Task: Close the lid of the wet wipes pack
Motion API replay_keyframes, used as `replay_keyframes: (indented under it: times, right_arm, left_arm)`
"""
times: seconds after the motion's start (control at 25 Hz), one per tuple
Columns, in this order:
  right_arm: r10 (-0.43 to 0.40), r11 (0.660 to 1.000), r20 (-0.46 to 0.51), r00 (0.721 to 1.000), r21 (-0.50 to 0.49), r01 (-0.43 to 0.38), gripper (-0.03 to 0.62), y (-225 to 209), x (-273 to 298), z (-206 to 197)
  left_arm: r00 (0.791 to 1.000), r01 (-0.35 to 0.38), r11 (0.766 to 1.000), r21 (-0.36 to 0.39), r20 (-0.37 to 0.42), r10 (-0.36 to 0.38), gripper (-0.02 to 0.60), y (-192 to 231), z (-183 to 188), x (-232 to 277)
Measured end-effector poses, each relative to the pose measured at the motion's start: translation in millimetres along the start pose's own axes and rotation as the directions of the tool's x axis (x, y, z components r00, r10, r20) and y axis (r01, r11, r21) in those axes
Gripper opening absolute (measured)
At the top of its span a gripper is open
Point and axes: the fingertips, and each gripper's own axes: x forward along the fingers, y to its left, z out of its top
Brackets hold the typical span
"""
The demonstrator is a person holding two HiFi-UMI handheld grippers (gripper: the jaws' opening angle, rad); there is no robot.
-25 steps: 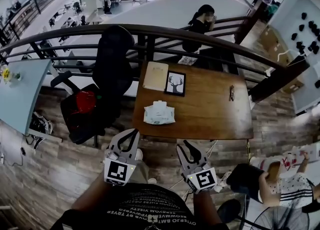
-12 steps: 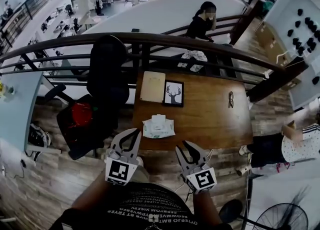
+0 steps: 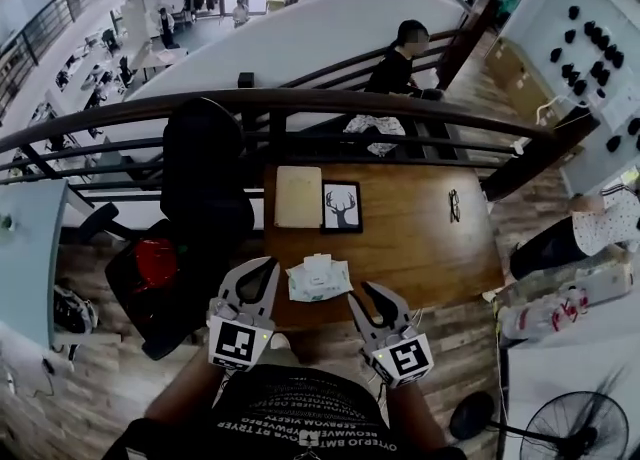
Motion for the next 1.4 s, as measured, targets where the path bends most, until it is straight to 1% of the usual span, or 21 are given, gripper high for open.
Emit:
replay_keyframes:
  times: [0.08,0.24,0.4,0.6,0.76,0.92,1.08,1.24,1.4]
  right_arm:
    - [-0.009,1.000,-0.006,1.000,0.015,0.009,0.115,3.6,5.1,0.4]
    - [-0.016,0.999,-0.033,0.999,0.033,0.017,0.115,10.1,8.5,-2.2]
    - [-0.012,0.999,-0.061,0.998,0.031,0.014,0.114,10.2,13.2,-0.7]
    - [0.005,0.999,-0.058,0.998,0.036,-0.002,0.110,8.4,27.1,0.7]
    - [0.037,0.999,-0.065,0.997,0.035,-0.035,0.110,5.5,40.5,4.4]
    - [0.064,0.997,-0.052,0.997,0.035,-0.062,0.110,-4.3,47.8,2.5]
    - [0.064,0.996,-0.042,0.997,0.057,-0.062,0.109,-15.6,64.5,-10.8]
    - [0.079,0.992,-0.054,0.995,0.101,-0.073,0.108,-33.2,70.9,-23.5]
    - [0.098,0.988,-0.098,0.990,0.129,-0.085,0.109,-50.1,82.1,-45.4]
  left_arm:
    - [1.000,0.017,1.000,0.002,0.000,-0.017,0.029,5.5,-4.8,3.3]
    - [0.999,0.038,0.997,-0.064,0.007,-0.038,0.029,13.8,-11.3,4.4]
    - [0.999,0.046,0.995,-0.094,0.009,-0.045,0.029,17.0,-22.4,4.9]
    - [1.000,0.029,0.993,-0.119,-0.005,-0.030,0.029,21.2,-36.6,-0.6]
    - [1.000,-0.010,0.991,-0.130,-0.024,0.007,0.029,32.8,-44.4,-3.5]
    - [0.998,-0.055,0.991,-0.120,-0.034,0.051,0.029,38.7,-42.9,-1.7]
    - [0.996,-0.079,0.992,-0.096,-0.042,0.075,0.029,46.5,-45.3,1.9]
    - [0.994,-0.086,0.992,-0.088,-0.078,0.079,0.029,40.2,-50.6,10.5]
    - [0.991,-0.097,0.992,-0.086,-0.101,0.088,0.029,38.3,-54.7,27.9]
